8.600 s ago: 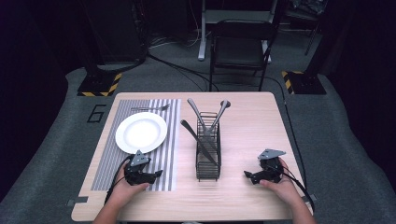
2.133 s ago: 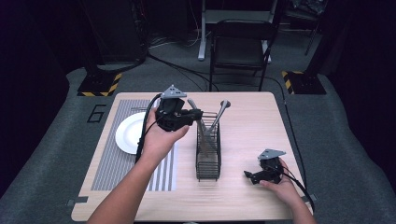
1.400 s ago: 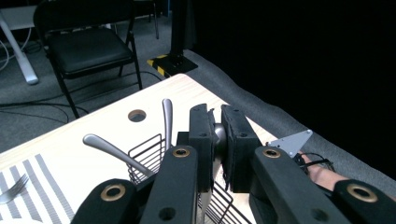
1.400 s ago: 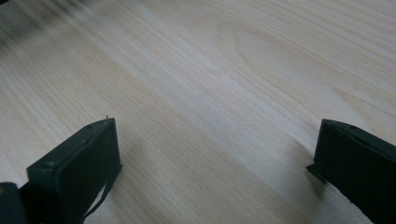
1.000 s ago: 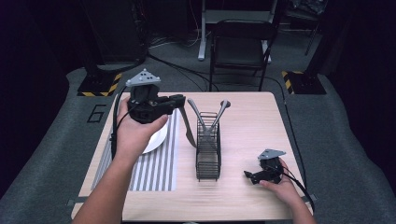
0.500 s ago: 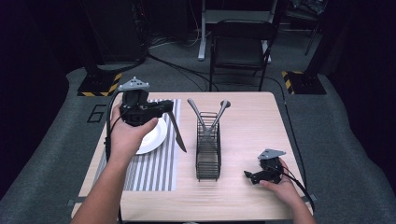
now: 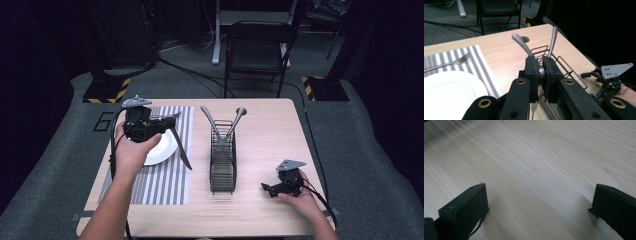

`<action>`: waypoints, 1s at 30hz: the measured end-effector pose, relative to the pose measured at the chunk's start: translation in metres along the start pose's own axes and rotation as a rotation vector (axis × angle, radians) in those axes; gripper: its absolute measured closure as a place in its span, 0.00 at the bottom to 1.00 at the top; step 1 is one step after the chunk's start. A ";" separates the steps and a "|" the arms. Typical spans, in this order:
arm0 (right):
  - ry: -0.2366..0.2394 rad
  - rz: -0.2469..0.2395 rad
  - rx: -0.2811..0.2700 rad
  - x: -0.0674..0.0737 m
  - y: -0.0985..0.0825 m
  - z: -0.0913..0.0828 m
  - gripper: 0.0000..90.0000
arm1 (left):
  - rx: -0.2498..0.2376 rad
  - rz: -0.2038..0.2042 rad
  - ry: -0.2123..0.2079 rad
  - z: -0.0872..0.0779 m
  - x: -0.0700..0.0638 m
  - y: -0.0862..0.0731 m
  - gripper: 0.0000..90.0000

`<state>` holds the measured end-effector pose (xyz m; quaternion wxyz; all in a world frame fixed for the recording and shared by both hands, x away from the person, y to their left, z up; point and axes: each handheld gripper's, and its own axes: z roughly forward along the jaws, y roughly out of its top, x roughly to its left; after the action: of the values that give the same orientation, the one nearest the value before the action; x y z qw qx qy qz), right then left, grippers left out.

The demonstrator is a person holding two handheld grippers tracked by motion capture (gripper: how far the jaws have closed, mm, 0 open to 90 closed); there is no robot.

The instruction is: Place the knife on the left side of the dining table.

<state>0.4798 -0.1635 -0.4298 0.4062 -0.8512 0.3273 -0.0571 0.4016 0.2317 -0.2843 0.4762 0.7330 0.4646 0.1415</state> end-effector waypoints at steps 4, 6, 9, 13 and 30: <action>-0.001 0.000 0.000 0.000 0.000 0.000 0.00 | 0.010 -0.032 0.012 0.002 0.011 -0.010 0.93; -0.001 0.000 0.000 0.000 0.000 0.000 0.00 | 0.013 -0.047 0.022 0.002 0.017 -0.015 0.93; -0.001 0.000 0.000 0.000 0.000 0.000 0.00 | 0.015 -0.067 0.030 0.003 0.023 -0.020 0.93; 0.000 0.000 0.000 0.000 0.000 0.000 0.00 | 0.019 -0.083 0.038 0.003 0.031 -0.027 0.93; -0.001 0.000 0.000 0.000 0.000 0.000 0.00 | 0.009 -0.147 0.064 0.013 0.052 -0.049 0.93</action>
<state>0.4799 -0.1636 -0.4298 0.4063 -0.8513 0.3272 -0.0568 0.4107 0.2729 -0.3438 0.4672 0.6941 0.5326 0.1273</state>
